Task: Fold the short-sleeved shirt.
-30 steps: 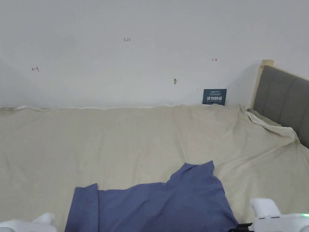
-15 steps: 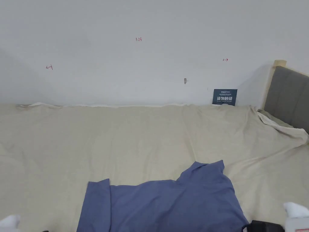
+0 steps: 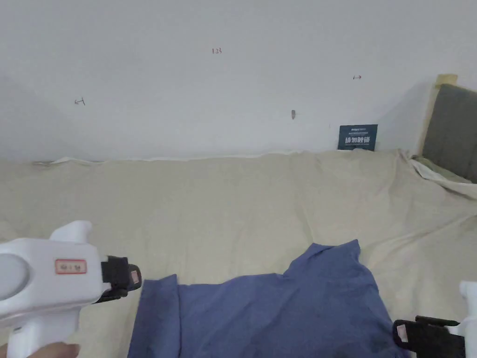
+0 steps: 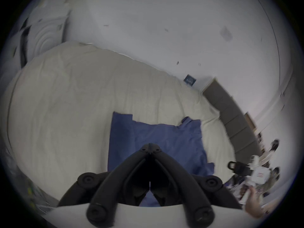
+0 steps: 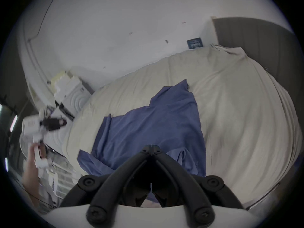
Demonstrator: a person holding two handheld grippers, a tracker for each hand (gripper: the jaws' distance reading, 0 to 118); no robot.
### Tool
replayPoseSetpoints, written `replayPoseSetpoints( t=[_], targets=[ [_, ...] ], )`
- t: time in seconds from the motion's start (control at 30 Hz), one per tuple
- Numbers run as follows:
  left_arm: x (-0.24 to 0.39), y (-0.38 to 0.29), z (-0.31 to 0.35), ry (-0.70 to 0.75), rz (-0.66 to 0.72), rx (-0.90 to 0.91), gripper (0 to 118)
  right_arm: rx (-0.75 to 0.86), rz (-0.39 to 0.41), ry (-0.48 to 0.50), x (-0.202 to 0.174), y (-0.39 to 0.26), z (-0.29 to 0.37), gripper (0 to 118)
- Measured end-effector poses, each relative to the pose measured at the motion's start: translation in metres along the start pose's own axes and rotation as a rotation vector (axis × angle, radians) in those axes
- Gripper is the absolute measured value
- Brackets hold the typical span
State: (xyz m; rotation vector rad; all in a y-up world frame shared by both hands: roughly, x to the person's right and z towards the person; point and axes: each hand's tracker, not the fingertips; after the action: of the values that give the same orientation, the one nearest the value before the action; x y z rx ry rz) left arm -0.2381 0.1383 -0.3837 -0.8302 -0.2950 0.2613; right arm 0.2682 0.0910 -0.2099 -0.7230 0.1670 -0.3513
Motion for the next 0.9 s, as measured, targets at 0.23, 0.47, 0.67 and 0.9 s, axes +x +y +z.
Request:
replayPoseSetpoints(
  t=[0.23,0.47,0.67,0.9],
  targets=[
    [0.039,0.044,-0.141,0.186,-0.018,-0.225,51,-0.094,0.047,0.071,-0.011,0.002,-0.039,0],
    [0.030,0.046,-0.229,0.387,-0.104,-0.457,109,-0.163,-0.014,0.140,0.012,-0.010,-0.068,0],
    [0.025,0.043,-0.256,0.435,-0.095,-0.477,105,-0.211,0.019,0.107,0.018,-0.016,-0.082,0],
    [0.003,0.043,-0.227,0.425,-0.039,-0.522,2,-0.234,-0.025,0.112,0.019,-0.016,-0.094,0]
  ],
)
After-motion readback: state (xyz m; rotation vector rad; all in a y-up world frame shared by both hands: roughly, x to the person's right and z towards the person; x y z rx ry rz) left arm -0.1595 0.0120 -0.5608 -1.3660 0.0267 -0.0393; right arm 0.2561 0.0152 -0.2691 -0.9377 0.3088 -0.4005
